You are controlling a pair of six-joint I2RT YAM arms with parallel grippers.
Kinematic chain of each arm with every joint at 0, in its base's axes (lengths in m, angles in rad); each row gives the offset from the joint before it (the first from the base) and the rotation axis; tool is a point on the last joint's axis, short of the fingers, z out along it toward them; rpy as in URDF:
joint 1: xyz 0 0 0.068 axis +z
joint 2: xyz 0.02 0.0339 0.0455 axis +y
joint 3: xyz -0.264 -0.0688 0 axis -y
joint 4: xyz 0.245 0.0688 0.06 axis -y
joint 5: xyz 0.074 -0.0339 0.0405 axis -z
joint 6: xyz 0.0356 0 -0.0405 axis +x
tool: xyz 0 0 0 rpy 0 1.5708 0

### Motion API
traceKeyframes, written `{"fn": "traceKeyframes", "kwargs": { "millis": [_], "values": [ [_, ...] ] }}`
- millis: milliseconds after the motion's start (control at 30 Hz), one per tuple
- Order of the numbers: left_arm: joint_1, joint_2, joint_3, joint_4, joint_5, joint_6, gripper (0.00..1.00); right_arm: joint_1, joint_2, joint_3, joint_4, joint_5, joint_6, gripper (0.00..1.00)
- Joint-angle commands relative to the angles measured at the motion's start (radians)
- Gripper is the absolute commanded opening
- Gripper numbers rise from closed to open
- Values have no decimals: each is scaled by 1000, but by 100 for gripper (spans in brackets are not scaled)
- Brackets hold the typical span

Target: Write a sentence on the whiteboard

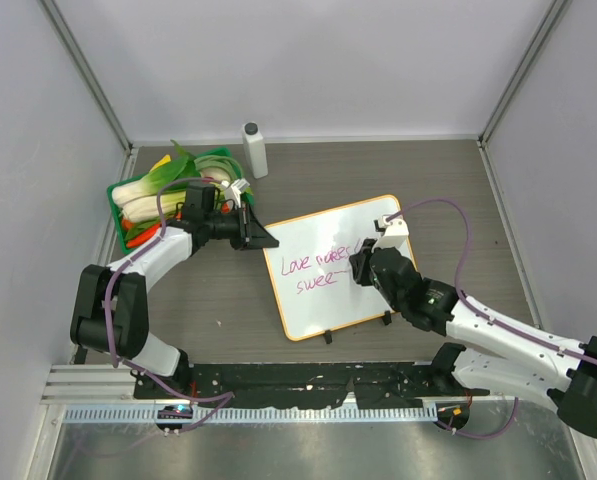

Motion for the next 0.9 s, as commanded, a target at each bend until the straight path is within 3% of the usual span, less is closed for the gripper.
{"fn": "traceKeyframes", "kwargs": {
  "millis": [0,400,867],
  "values": [
    [-15,24,-31,-90,-170,52,0,-6,-32,51,1,18,-8,2],
    [-16,29,-29,-89,-167,51,0,-6,43,95,79,-16,-36,1],
    [-15,37,-31,-83,-165,49,0,-6,51,8,54,-38,6,2]
  ]
}}
